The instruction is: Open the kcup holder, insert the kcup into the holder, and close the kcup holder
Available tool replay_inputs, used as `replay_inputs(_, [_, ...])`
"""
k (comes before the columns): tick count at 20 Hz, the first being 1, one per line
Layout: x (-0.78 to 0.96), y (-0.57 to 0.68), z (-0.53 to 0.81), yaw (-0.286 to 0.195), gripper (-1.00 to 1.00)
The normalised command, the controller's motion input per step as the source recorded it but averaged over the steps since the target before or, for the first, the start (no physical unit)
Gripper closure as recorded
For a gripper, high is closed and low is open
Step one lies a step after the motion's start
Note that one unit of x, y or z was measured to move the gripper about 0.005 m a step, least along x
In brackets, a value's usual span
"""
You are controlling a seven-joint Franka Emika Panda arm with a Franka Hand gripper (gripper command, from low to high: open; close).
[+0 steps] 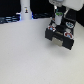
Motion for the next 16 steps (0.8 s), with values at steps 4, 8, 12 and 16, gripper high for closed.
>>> replay_inputs(4, [0.47,0.33,0.19,-0.001,1.0])
replay_inputs(8, [0.35,0.26,0.08,-0.002,1.0])
replay_inputs(12, [0.14,0.05,-0.07,0.0,1.0])
replay_inputs(16, [0.11,0.01,-0.13,-0.005,1.0])
